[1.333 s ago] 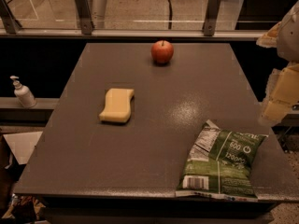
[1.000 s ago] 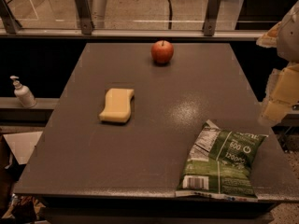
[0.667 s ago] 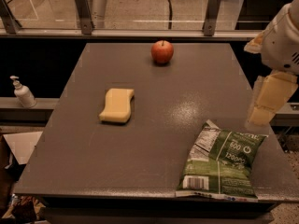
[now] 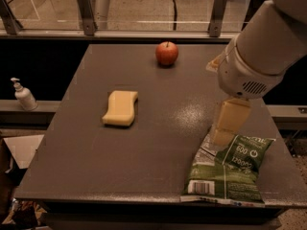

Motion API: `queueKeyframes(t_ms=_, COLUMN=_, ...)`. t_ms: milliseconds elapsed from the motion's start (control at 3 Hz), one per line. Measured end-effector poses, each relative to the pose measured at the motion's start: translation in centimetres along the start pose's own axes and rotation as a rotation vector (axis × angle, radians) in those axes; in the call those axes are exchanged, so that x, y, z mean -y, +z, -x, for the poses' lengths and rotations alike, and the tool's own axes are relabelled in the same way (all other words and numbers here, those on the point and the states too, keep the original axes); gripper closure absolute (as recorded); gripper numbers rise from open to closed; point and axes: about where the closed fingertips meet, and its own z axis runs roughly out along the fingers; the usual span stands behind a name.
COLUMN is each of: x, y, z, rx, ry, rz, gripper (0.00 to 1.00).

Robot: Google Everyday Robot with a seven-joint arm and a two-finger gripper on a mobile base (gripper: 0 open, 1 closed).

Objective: Pick sponge

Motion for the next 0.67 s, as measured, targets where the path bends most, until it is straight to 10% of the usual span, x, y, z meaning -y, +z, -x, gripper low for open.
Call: queueKeyframes(t_ms=667, x=-1.9, y=5.5, z=6.5, rx=0.141, ry=-0.049, rz=0.102, gripper=0.0)
